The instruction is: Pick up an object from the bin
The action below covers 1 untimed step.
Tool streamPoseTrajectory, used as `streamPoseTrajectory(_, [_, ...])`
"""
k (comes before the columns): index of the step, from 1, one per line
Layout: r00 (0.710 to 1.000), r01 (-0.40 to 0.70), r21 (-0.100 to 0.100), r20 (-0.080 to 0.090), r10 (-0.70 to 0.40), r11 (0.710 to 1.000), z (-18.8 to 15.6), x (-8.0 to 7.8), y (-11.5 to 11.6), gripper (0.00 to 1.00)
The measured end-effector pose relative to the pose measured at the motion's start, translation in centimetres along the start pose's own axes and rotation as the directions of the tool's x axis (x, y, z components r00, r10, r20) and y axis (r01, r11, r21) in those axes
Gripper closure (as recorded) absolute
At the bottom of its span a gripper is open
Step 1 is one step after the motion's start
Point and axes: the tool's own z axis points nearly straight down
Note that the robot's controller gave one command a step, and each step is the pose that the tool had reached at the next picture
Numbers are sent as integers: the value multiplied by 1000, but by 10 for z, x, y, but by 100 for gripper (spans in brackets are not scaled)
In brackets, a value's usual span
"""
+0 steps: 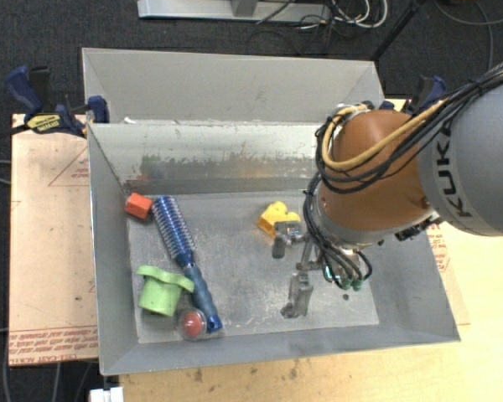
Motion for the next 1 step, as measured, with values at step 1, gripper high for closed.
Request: streamPoseTrajectory(1, [1000, 27, -1, 1, -27, 1000, 123, -13, 88, 0])
